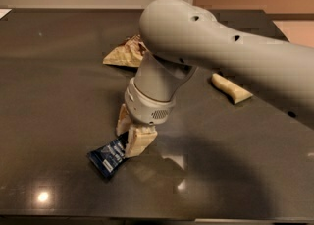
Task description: Pick rxbar blueberry
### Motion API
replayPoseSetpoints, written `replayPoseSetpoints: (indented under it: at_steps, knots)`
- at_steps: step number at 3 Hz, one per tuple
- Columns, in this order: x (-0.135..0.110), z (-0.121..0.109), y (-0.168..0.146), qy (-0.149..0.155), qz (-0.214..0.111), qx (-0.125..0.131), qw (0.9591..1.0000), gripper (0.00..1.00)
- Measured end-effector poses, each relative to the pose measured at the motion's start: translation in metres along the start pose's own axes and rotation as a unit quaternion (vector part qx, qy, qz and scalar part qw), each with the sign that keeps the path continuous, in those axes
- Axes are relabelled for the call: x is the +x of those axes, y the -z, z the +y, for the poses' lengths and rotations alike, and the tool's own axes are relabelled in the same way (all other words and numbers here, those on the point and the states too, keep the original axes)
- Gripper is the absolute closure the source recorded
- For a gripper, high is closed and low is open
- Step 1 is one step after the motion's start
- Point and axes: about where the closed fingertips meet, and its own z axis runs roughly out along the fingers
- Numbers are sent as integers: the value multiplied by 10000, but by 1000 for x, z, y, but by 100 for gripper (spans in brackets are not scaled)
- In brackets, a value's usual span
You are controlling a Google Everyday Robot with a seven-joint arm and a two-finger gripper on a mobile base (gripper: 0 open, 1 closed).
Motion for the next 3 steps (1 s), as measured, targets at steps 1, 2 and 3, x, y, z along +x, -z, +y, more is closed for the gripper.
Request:
replayPoseSetpoints:
  at_steps: [1,2,3]
  knots:
    - [-4,2,18,-107,-86,87,9999,100]
    - [-8,4,34,-192,-117,148,9996,100]
    - [-12,7,51,-225,-140,209,9994,100]
